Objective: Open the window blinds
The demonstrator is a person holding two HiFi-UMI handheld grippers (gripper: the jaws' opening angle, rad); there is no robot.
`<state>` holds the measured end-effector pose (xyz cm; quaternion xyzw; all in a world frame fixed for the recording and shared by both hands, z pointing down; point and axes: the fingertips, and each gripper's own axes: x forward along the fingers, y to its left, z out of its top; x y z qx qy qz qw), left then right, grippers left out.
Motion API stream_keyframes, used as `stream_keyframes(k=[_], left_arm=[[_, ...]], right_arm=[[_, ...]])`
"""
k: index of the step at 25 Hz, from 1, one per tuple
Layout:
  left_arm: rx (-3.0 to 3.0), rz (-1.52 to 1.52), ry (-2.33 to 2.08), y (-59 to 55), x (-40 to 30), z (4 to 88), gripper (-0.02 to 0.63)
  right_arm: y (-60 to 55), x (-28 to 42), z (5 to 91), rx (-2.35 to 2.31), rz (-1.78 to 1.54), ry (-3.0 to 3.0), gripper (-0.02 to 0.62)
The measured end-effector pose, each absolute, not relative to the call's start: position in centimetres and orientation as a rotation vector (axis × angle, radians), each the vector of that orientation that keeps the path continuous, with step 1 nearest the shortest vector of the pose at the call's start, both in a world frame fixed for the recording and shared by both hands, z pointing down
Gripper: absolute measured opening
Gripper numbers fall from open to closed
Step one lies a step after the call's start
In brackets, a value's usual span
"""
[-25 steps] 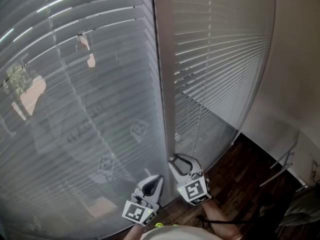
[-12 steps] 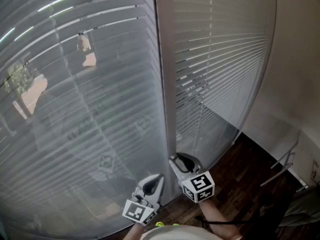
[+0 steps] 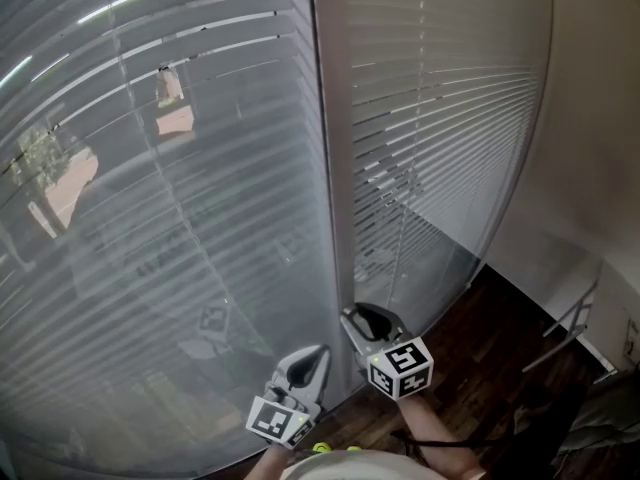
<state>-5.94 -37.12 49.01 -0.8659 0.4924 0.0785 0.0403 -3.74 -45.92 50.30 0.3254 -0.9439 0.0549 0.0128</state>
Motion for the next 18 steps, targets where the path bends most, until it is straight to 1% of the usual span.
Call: stream_keyframes(k=[4, 10, 14, 18], left_arm=[[-2.65, 0.244, 1.51, -37.1, -6.1, 48.7, -0.009], [-2.652, 0.228, 1.504, -37.3, -6.2, 48.8, -0.009], [-2.654, 0.263, 1.51, -37.6, -6.0, 48.3, -0.009], [-2.654, 0.226, 1.496, -37.8, -5.8, 48.6, -0.009]], right_arm=[[-45.7, -3.7, 50.1, 1.004, 0.059, -2.909, 0.133], [-43.9, -3.8, 48.6, 0.911, -0.472, -2.738, 0.133], [-43.7, -3.9, 49.4, 0.819, -0.821, -2.49, 0.133], [-43.8, -4.2, 50.2, 0.769, -1.03, -2.301, 0.133]])
